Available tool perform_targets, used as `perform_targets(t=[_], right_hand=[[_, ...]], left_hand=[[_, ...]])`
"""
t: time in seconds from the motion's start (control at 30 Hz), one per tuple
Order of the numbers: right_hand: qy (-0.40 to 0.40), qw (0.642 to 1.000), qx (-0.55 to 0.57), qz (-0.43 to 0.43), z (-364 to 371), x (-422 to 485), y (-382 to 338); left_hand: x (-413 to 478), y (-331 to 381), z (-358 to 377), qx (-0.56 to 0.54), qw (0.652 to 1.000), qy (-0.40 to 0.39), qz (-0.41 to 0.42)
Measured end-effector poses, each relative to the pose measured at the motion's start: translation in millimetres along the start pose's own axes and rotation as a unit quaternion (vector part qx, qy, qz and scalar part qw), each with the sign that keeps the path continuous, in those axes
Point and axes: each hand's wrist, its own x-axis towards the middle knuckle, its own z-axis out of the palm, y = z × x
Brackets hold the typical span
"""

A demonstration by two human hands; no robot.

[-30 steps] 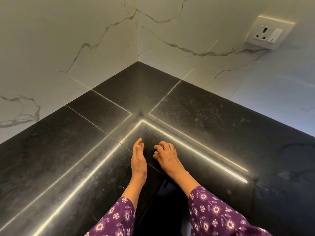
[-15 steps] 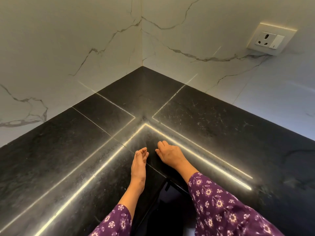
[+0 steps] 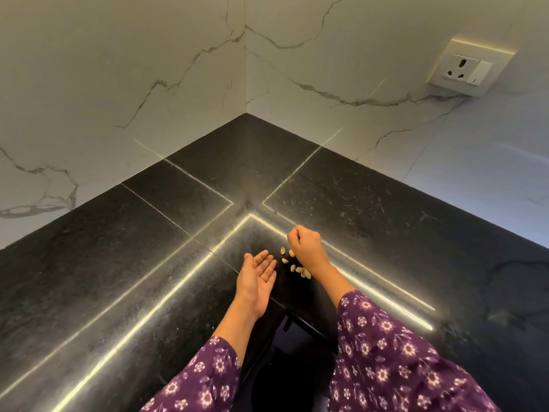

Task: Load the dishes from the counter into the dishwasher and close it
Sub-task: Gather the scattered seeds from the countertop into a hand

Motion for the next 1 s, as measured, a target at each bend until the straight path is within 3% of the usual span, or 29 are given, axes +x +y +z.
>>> perform_targets(t=[0.13, 0.27, 0.53, 0.7, 0.83, 0.9, 1.0], right_hand=[[-0.006, 0.995, 0.092, -0.045, 5.8, -21.1, -14.2], [0.001, 0.992, 0.079, -0.102, 17.8, -36.8, -14.8], [0.013, 0.983, 0.156, -0.09, 11.3, -46.9, -12.8], [0.027, 0.982, 0.135, -0.131, 4.5, -47.6, -12.2], [0.057, 0.98, 0.179, -0.068, -10.2, -41.1, -9.9], [0.082, 0.99, 0.079, -0.084, -16.1, -33.6, 8.0], [-0.013, 0.988, -0.118, -0.104, -15.0, -27.0, 38.3]], left_hand=[[2.6, -0.7, 27.6, -0.042, 0.996, -0.018, -0.081], [4.1, -8.1, 43.2, -0.067, 0.994, -0.028, -0.081], [7.3, -13.3, 45.5, -0.133, 0.986, 0.012, -0.099], [0.3, -6.7, 49.4, -0.157, 0.982, -0.016, -0.1], [-0.9, -3.4, 44.8, -0.163, 0.98, -0.017, -0.112], [-5.6, -0.8, 38.3, -0.157, 0.98, -0.032, -0.12], [-14.9, -1.0, 22.7, -0.113, 0.986, -0.05, -0.114]])
